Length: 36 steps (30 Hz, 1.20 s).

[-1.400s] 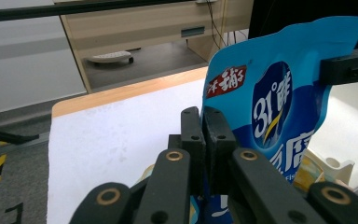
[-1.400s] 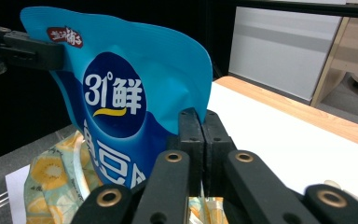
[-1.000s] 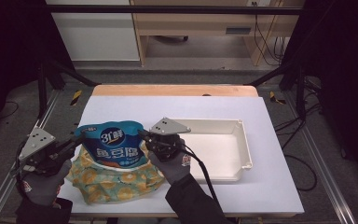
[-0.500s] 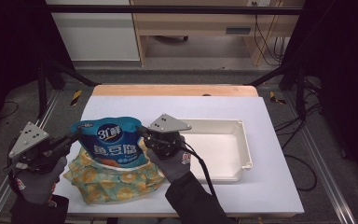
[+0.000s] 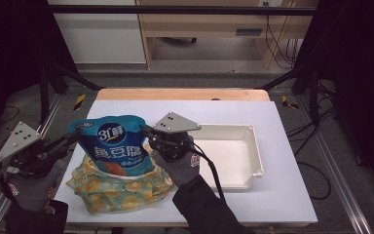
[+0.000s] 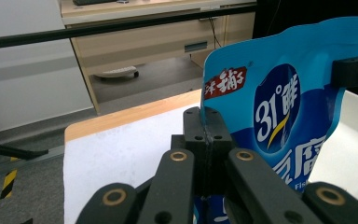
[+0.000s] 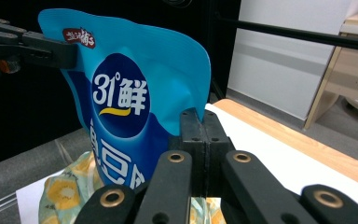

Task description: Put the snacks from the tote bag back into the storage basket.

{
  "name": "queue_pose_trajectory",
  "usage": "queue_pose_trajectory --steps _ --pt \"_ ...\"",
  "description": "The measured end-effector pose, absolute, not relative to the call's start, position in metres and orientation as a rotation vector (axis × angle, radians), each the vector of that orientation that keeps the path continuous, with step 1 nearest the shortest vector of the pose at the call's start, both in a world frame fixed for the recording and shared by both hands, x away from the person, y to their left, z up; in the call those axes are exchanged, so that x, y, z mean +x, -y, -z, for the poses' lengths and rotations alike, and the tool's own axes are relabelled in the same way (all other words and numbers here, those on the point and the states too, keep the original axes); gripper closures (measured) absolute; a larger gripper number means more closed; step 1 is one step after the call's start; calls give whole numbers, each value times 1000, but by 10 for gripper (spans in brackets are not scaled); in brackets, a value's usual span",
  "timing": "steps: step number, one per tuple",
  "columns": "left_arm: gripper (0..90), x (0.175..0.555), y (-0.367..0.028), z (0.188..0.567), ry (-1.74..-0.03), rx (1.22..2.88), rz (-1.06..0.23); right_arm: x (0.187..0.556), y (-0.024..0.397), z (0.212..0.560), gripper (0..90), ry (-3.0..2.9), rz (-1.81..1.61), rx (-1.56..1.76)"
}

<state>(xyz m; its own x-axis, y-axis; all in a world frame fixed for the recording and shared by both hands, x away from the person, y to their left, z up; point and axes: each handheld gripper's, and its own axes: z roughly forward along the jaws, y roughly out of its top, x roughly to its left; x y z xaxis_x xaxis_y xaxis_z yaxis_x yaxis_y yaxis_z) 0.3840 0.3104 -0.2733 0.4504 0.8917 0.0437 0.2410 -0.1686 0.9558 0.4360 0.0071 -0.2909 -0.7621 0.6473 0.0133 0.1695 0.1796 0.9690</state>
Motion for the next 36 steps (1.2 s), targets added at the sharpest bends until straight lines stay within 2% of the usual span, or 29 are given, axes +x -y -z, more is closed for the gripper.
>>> queue_pose_trajectory --steps 36 --pt "900 371 -298 221 -905 1611 -842 425 7 237 900 -1977 -1649 697"
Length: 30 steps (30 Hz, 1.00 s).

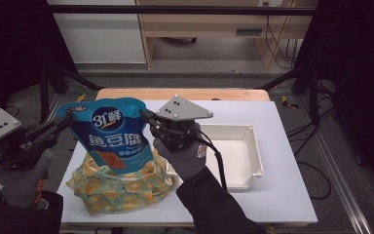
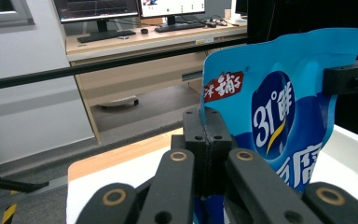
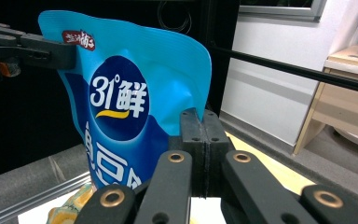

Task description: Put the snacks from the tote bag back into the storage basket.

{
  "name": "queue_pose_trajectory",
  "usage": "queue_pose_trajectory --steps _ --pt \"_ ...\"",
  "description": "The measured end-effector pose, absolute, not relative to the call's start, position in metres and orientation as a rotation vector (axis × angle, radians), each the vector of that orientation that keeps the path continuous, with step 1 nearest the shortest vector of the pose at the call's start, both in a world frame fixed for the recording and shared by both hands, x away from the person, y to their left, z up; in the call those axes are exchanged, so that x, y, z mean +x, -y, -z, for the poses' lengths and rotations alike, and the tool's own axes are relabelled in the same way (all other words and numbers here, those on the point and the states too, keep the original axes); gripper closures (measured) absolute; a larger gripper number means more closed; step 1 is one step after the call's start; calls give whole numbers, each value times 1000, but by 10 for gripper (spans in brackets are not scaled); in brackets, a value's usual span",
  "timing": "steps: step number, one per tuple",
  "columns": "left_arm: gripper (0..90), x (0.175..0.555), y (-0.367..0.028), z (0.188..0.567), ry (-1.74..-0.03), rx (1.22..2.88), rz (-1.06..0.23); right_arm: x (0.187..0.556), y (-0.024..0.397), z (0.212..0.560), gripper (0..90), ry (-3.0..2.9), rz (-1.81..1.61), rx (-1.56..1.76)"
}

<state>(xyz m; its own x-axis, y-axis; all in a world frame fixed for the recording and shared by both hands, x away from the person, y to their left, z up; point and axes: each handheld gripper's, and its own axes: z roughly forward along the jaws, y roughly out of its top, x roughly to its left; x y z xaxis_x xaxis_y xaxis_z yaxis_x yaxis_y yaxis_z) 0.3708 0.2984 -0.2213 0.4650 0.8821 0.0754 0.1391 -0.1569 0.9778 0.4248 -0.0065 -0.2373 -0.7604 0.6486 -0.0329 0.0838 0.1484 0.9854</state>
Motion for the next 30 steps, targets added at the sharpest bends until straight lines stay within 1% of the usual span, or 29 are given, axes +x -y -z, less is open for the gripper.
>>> queue_pose_trajectory --steps 15,30 --pt "900 376 -276 217 -872 1627 -824 423 30 233 900 -1958 -1640 716" --pt "900 385 -240 215 -812 1659 -795 418 68 231 900 -1916 -1617 765"
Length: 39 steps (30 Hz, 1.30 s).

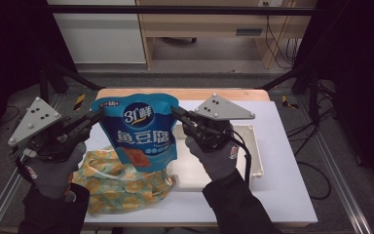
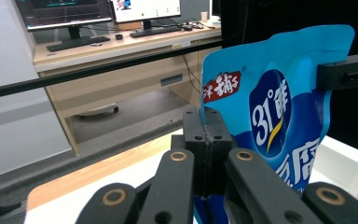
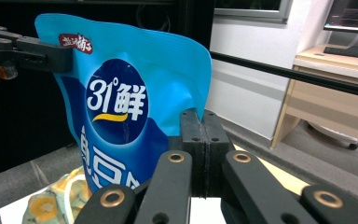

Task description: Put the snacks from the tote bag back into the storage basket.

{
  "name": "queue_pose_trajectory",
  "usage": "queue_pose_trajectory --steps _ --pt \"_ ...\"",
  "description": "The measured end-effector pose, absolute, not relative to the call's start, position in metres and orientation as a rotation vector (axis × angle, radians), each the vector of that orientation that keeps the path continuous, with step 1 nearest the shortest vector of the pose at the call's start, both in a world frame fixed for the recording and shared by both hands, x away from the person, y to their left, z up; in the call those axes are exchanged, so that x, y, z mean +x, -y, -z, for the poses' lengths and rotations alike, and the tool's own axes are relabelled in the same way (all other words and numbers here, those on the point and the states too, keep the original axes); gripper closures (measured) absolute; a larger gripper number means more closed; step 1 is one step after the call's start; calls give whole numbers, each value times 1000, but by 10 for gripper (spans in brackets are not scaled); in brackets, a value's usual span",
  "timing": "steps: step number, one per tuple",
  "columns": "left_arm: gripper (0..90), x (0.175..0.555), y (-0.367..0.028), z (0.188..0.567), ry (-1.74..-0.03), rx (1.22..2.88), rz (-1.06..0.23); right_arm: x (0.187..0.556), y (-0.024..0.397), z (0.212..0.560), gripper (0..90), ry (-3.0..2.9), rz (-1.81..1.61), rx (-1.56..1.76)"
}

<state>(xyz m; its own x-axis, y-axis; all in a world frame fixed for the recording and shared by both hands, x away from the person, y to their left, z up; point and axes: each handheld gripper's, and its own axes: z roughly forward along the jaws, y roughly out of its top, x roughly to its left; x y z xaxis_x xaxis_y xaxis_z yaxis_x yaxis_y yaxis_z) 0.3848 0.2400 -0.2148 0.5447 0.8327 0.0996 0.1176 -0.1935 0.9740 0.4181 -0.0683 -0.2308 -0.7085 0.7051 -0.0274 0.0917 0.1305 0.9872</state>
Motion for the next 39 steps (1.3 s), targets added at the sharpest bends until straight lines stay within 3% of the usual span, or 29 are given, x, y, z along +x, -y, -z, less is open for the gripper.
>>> queue_pose_trajectory --steps 39 --pt "900 410 -168 223 -716 1711 -705 411 142 239 900 -1834 -1546 877"
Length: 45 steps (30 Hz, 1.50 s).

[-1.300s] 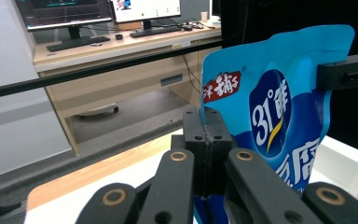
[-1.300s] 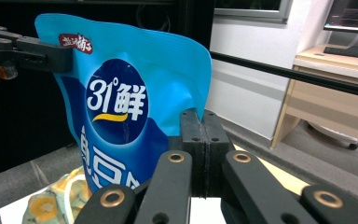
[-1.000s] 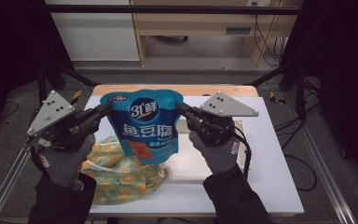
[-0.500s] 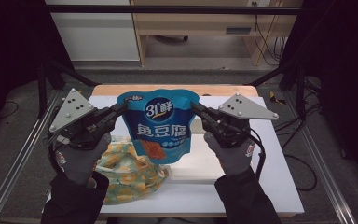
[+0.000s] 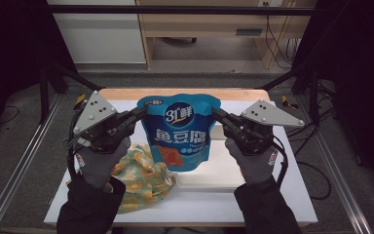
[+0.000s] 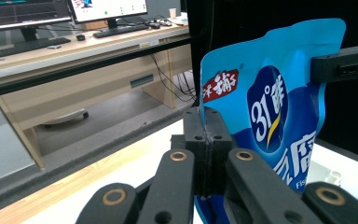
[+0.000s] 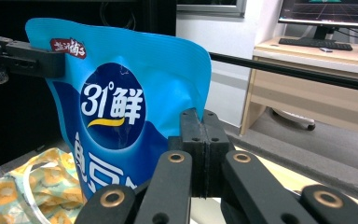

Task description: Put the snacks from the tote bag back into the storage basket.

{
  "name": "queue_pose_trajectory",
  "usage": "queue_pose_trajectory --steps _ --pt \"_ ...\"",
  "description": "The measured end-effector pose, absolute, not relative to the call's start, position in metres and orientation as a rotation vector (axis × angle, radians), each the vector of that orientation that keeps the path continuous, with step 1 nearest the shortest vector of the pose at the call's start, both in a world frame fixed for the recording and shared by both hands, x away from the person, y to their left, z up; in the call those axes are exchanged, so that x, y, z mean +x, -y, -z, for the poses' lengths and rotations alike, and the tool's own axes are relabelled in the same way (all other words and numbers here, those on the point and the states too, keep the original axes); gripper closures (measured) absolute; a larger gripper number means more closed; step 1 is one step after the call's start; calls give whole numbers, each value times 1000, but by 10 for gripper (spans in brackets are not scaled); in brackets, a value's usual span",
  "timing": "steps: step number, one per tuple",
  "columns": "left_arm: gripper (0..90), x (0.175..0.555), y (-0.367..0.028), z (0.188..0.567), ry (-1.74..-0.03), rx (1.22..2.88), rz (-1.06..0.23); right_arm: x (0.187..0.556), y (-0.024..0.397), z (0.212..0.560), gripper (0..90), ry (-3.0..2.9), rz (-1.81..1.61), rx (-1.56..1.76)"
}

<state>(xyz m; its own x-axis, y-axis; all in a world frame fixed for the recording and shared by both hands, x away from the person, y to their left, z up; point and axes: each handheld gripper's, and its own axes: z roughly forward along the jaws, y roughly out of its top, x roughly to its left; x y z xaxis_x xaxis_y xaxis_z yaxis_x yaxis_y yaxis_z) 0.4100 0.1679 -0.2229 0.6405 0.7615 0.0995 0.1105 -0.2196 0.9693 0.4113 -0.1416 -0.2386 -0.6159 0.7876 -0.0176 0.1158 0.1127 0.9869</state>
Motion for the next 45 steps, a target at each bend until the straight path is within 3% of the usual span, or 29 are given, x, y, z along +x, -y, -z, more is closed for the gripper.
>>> queue_pose_trajectory --steps 28,45 --pt "900 434 -115 246 -650 1795 -640 412 194 266 900 -1784 -1503 985" --pt "900 446 -113 279 -674 1848 -608 423 197 299 900 -1827 -1482 1032"
